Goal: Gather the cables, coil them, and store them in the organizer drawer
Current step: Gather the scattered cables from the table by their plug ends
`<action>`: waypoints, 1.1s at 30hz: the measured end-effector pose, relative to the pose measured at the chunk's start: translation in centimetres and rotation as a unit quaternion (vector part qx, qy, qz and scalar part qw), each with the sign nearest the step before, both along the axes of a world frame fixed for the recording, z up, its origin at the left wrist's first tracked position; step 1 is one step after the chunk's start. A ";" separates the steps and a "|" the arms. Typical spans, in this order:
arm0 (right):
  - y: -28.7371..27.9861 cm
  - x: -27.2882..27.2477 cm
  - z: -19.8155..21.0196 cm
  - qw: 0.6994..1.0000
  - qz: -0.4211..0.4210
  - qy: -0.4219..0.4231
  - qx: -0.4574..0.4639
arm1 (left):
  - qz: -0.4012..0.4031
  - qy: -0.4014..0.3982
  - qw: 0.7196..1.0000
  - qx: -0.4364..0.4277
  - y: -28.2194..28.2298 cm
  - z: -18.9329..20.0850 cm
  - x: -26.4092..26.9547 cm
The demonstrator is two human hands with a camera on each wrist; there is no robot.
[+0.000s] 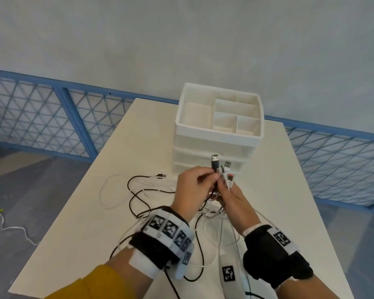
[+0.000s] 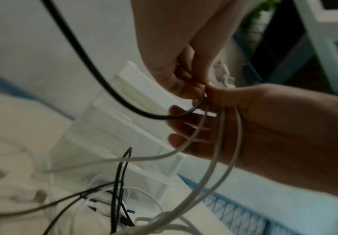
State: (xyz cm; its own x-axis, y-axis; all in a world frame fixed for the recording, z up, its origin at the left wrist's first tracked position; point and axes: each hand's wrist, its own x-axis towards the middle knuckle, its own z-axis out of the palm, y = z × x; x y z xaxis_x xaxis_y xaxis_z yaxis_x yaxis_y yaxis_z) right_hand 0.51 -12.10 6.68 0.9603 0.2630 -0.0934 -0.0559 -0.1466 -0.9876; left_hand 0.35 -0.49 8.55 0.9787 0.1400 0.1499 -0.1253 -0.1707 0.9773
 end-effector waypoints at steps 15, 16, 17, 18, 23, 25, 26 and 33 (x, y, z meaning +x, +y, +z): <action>-5.7 -1.3 -2.0 0.976 -0.150 0.119 0.102 | 0.139 0.193 0.942 0.239 10.1 -9.1 7.1; -5.7 -1.4 -2.2 0.974 -0.158 0.125 0.100 | 0.114 0.230 0.918 0.303 11.3 -10.0 8.1; -5.7 -1.5 -2.3 0.972 -0.167 0.131 0.105 | 0.084 0.271 0.886 0.366 12.1 -10.9 8.8; -5.6 -1.6 -2.4 0.969 -0.175 0.135 0.113 | 0.056 0.309 0.851 0.421 12.7 -11.7 9.1; -5.5 -1.8 -2.4 0.967 -0.187 0.138 0.100 | 0.013 0.314 0.837 0.449 12.5 -13.2 9.7; -5.5 -1.8 -2.6 0.968 -0.191 0.140 0.083 | 0.029 0.303 0.858 0.414 11.4 -13.2 9.7; -5.5 -1.8 -2.7 0.968 -0.195 0.142 0.076 | 0.033 0.295 0.862 0.410 11.0 -13.3 9.7; -5.5 -2.1 -2.7 0.963 -0.209 0.158 0.061 | -0.080 0.274 0.833 0.473 12.1 -13.3 8.4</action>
State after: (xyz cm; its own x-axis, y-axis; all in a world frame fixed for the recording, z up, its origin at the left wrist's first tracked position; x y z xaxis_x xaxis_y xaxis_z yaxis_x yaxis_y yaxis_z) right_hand -1.58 -17.61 4.00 0.9136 -0.1130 -0.3906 -0.3847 0.0707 -0.9203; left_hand 8.72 11.63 -4.80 0.9315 0.0729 -0.3565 0.1994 -0.9218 0.3324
